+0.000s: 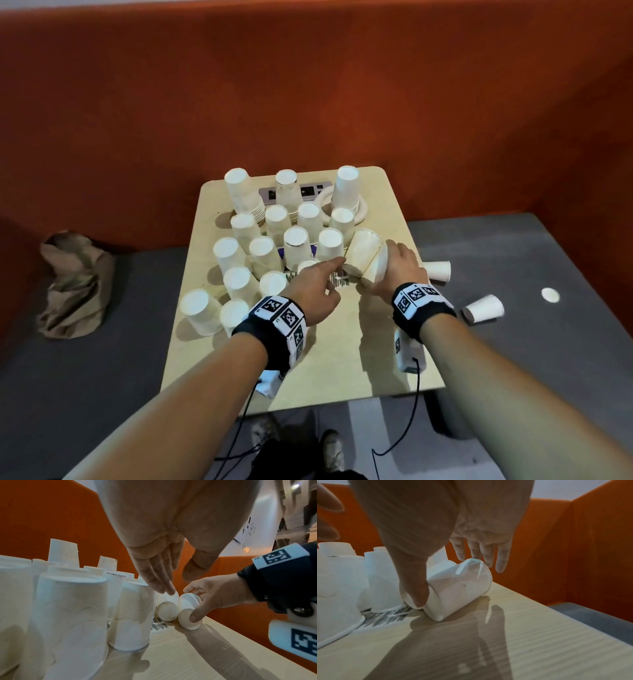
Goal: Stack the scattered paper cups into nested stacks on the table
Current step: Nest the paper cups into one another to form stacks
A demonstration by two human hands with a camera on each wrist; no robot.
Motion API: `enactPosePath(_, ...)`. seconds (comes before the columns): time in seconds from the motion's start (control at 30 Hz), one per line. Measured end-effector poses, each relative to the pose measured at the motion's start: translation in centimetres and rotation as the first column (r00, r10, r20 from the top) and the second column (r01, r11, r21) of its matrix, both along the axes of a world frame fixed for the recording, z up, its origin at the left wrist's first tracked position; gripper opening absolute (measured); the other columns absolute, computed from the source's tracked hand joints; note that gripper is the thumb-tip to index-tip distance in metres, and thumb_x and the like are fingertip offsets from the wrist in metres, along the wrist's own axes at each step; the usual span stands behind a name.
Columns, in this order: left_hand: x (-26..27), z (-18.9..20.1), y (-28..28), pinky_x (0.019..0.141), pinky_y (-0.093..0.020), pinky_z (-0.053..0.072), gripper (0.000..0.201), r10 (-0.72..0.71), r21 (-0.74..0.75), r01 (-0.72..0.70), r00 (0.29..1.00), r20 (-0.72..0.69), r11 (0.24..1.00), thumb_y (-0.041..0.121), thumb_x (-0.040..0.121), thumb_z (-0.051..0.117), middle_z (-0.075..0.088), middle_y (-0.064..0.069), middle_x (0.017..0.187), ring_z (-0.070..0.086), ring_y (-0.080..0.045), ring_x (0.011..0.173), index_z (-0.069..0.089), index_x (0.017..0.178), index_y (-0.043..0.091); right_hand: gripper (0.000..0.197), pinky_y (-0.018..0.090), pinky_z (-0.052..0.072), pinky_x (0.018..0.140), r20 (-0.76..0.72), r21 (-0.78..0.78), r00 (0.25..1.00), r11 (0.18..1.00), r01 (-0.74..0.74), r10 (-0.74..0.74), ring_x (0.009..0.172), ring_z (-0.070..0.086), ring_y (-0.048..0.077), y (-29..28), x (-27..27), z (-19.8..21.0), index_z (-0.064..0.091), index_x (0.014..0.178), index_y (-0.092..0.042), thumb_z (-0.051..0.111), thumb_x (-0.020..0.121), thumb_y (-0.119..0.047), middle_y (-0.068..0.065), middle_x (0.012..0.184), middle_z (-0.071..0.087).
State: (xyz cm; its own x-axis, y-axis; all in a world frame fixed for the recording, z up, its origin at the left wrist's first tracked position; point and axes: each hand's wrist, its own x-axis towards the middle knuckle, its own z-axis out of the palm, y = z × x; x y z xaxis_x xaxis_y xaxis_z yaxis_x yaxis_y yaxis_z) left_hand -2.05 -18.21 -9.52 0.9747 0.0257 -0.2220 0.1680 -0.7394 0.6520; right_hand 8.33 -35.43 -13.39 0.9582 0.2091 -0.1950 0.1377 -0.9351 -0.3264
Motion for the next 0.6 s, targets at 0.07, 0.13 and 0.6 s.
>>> enactPosePath(0.07,0.1,0.0,0.1,0.098,-0.034,0.048,0.068,0.004,0.000,-0.004,1.000,0.010,1.000,0.012,0.085,0.054,0.056,0.005,0.138,0.056,-0.017,0.115,0.037,0.149,0.028,0.095,0.049,0.049,0.091,-0.008,0.027,1.000,1.000,-0.004,0.004,0.122,0.048,0.030,-0.1,-0.1,0.1,0.040,0.130,-0.019,0.085,0.054,-0.054,0.005,0.129,0.049)
enactPosePath(0.13,0.2,0.1,0.1,0.093,-0.035,0.052,0.069,0.000,-0.001,0.000,1.000,0.014,1.000,0.012,0.084,0.055,0.058,0.005,0.134,0.057,-0.016,0.112,0.036,0.149,0.028,0.091,0.048,0.049,0.092,-0.016,0.054,1.000,0.999,-0.002,0.003,0.120,0.051,0.030,-0.2,-0.5,0.5,0.042,0.131,-0.019,0.084,0.058,-0.056,0.005,0.129,0.050)
enactPosePath(0.6,-2.0,0.9,0.9,0.108,-0.034,0.040,0.097,-0.011,-0.006,0.012,0.985,0.172,1.000,0.048,0.063,0.082,0.047,0.008,0.145,0.045,-0.013,0.131,0.035,0.146,0.031,0.053,0.037,0.054,0.088,-0.522,0.687,0.844,0.647,0.331,0.123,0.096,0.069,0.018,-0.8,-5.8,8.6,0.065,0.117,-0.022,0.084,0.073,-0.044,0.004,0.115,0.072)
